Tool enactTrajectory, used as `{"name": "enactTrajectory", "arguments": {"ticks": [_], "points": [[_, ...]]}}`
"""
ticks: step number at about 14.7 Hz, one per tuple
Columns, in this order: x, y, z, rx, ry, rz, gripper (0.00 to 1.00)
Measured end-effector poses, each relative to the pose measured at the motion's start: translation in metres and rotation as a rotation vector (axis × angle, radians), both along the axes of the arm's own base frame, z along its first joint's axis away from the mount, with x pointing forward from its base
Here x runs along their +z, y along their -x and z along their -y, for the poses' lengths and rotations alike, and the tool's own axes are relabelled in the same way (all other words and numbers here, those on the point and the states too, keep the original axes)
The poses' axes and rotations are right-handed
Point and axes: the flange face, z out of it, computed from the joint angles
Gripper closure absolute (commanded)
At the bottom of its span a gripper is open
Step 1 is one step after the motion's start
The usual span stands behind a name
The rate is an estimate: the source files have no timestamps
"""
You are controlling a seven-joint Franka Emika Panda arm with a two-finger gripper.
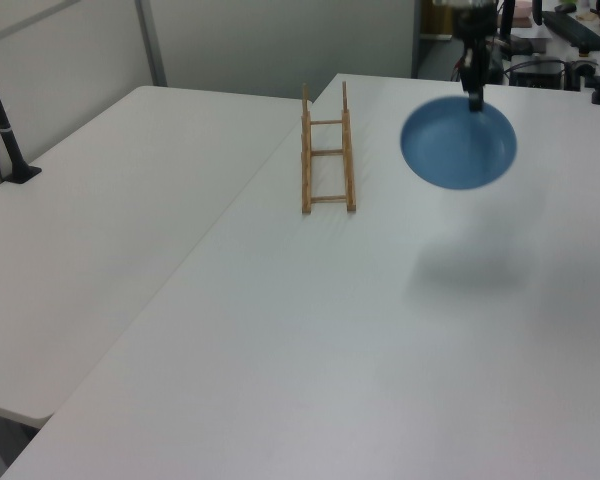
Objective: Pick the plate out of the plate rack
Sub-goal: 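Carry the plate away from the rack and lower it flat onto the table, then open the gripper, release the plate, and raise the arm away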
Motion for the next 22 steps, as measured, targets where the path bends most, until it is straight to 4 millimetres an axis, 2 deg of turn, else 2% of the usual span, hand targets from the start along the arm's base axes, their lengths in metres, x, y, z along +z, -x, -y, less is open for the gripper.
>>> {"name": "enactTrajectory", "arguments": {"ticks": [2, 5, 12, 14, 15, 16, 17, 20, 22], "points": [[-0.029, 0.003, 0.013, 0.027, -0.034, -0.017, 1.0], [-0.065, 0.006, 0.019, 0.046, -0.044, -0.024, 1.0], [-0.133, 0.003, 0.036, 0.014, -0.032, -0.022, 0.99], [-0.151, -0.001, 0.039, 0.018, -0.021, -0.037, 0.95], [-0.16, -0.003, 0.04, 0.022, -0.015, -0.045, 0.89], [-0.169, -0.005, 0.041, 0.025, -0.011, -0.052, 0.7], [-0.175, -0.006, 0.041, 0.026, -0.011, -0.058, 0.39], [-0.185, -0.007, 0.042, 0.028, -0.009, -0.07, 0.14], [-0.181, -0.01, 0.043, 0.023, -0.006, -0.059, 0.0]]}}
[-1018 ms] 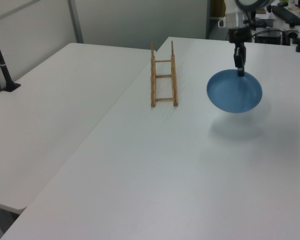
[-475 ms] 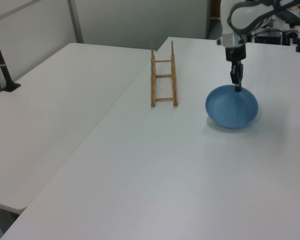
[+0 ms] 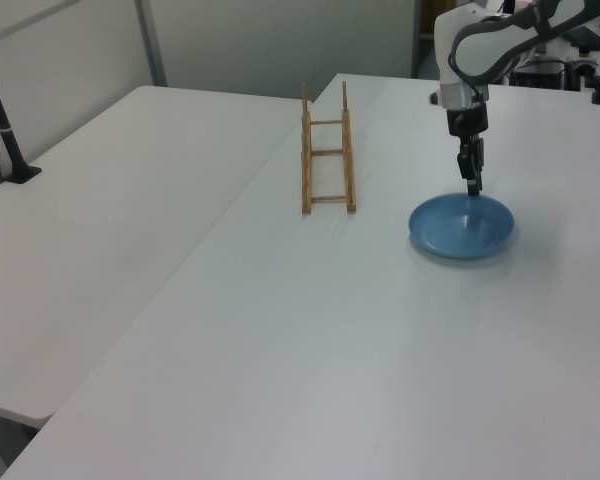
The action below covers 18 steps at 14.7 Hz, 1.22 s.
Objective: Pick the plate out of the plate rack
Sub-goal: 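Open the gripper, release the plate, and raise the arm away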
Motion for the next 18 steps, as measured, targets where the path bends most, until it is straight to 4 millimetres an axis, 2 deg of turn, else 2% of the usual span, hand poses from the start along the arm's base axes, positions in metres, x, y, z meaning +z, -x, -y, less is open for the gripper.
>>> {"name": "enactTrajectory", "arguments": {"ticks": [2, 4, 7, 10, 12, 14, 16, 18], "points": [[0.014, -0.006, 0.001, -0.034, 0.014, 0.025, 0.0], [0.041, -0.015, 0.003, -0.085, 0.035, 0.069, 0.0], [0.108, -0.024, -0.008, -0.144, 0.058, 0.135, 0.0], [0.179, -0.022, -0.045, -0.217, 0.076, 0.194, 0.0], [0.214, -0.015, -0.072, -0.271, 0.085, 0.23, 0.0], [0.246, 0.001, -0.1, -0.311, 0.095, 0.223, 0.0], [0.265, 0.017, -0.118, -0.312, 0.105, 0.174, 0.0], [0.276, 0.027, -0.132, -0.318, 0.117, 0.133, 0.0]]}}
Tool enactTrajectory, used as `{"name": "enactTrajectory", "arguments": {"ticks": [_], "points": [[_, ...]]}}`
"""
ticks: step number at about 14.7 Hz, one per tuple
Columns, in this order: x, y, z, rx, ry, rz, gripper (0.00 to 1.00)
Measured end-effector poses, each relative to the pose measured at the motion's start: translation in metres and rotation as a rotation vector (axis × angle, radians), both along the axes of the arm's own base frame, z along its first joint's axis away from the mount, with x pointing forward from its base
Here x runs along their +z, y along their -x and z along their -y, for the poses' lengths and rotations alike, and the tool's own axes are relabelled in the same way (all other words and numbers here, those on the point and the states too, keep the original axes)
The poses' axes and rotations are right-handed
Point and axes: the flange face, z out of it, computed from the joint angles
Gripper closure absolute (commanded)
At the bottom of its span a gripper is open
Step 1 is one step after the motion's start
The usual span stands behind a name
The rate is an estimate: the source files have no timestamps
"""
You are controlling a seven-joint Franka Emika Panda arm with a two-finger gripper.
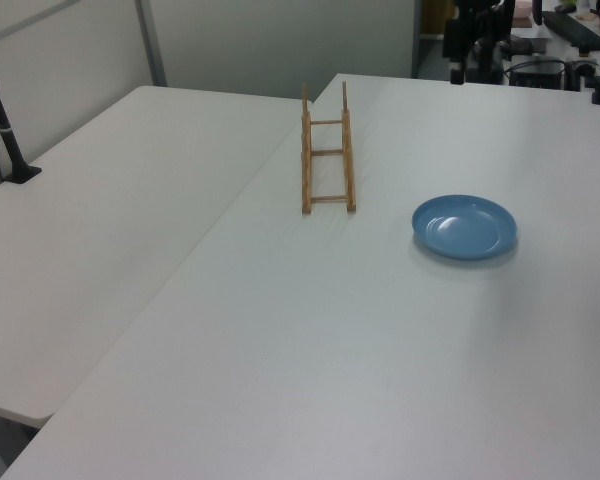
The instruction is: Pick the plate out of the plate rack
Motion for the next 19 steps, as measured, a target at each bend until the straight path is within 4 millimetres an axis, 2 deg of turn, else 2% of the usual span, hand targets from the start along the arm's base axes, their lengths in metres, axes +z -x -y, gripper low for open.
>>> {"name": "enactTrajectory", "arguments": {"ticks": [3, 6, 8, 10, 15, 19], "points": [[0.001, 0.002, -0.007, -0.007, 0.002, -0.012, 0.0], [0.002, 0.001, -0.006, 0.001, 0.008, -0.008, 0.0], [0.005, -0.001, -0.001, 0.072, 0.028, 0.023, 0.0], [0.009, -0.006, 0.011, 0.144, 0.036, 0.072, 0.0], [0.016, -0.014, 0.057, 0.22, 0.046, 0.16, 0.0], [0.018, -0.015, 0.062, 0.216, 0.05, 0.176, 0.0]]}}
